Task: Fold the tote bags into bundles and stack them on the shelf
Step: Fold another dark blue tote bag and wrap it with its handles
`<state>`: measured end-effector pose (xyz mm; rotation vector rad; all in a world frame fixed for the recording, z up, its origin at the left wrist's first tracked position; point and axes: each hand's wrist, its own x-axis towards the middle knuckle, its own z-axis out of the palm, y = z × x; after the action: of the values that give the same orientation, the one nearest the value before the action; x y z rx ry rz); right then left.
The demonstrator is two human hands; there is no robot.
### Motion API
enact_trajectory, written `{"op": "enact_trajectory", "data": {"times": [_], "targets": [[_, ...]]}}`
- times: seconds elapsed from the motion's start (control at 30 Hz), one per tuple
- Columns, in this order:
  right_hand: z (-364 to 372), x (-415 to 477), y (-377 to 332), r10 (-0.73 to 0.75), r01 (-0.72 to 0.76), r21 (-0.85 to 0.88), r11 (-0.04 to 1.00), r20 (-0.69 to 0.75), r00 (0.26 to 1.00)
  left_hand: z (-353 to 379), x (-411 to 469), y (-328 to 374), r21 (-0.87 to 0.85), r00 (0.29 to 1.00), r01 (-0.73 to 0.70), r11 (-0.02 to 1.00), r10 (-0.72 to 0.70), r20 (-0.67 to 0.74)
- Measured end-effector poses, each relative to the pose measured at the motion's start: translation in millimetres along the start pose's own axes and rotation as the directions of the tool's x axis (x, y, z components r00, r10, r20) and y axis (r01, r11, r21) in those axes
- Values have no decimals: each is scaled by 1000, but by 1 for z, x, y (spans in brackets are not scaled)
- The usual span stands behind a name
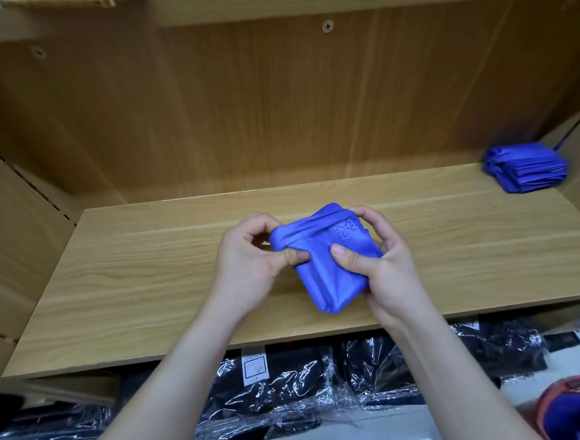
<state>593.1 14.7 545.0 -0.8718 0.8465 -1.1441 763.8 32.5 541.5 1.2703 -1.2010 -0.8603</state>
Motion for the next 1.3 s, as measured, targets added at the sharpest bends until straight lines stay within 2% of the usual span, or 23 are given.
{"op": "enact_trajectory", "data": {"times": [0.1, 0.2, 0.37, 0.43, 0.5, 0.57, 0.67, 0.73, 0.83, 0.97, 1.03, 1.07, 1.1, 1.13, 1.17, 1.2, 1.23, 1.3], "targets": [[4, -1, 8, -35, 40, 32, 999, -146, 989, 16, -11, -7, -234, 986, 107, 966, -133, -97], [3, -2, 8, -51, 59, 35, 998, -193, 980, 20, -24, -18, -393, 979, 155, 906, -193, -59], [2, -2, 9, -65, 79, 46, 996, -249, 966, 24, -33, -24, -358, 978, 189, 914, -208, -15], [2, 1, 13, -134, 118, -70, 991, -307, 942, 30, -43, -23, -274, 978, 203, 940, -206, 16], [2, 3, 17, -231, 155, -256, 954, -299, 926, 34, -53, -19, -257, 979, 203, 945, -199, 41], [3, 4, 18, -312, 191, -408, 893, -252, 916, 31, -54, -14, -175, 990, 137, 975, -131, 45], [4, 3, 11, -405, 251, -584, 772, -146, 903, 25, -44, -1, 58, 999, -8, 998, 5, 54], [4, -2, 6, -428, 278, -737, 616, -17, 903, 24, -34, 9, 93, 999, -6, 996, 2, 45], [9, -11, 6, -362, 315, -893, 320, 192, 912, 27, -21, 18, 249, 998, 8, 968, -23, 60], [8, -8, -6, -263, 334, -917, 219, 274, 925, 27, -18, 22, 344, 990, 46, 938, -90, 113], [6, -5, -11, -206, 383, -906, 182, 346, 915, 26, -19, 22, 402, 993, 67, 913, -102, 65], [6, -4, -13, -186, 396, -891, 221, 361, 914, 24, -18, 22, 400, 993, 97, 911, -114, 18], [5, -3, -14, -182, 385, -866, 320, 343, 921, 22, -17, 22, 344, 990, 139, 929, -137, -30], [4, -3, -15, -206, 342, -810, 476, 275, 939, 21, -15, 23, 232, 982, 188, 954, -176, -71], [4, -2, -16, -234, 279, -696, 661, 163, 959, 22, -15, 24, 108, 972, 226, 968, -217, -89], [4, 0, -14, -242, 230, -555, 800, 53, 969, 25, -17, 27, 21, 965, 248, 968, -245, -93], [5, 0, -12, -246, 212, -473, 855, -10, 969, 30, -20, 29, -16, 959, 266, 964, -266, -94], [5, 0, -2, -287, 240, -601, 762, 20, 958, 38, -28, 28, -63, 953, 288, 955, -293, -79]]}}
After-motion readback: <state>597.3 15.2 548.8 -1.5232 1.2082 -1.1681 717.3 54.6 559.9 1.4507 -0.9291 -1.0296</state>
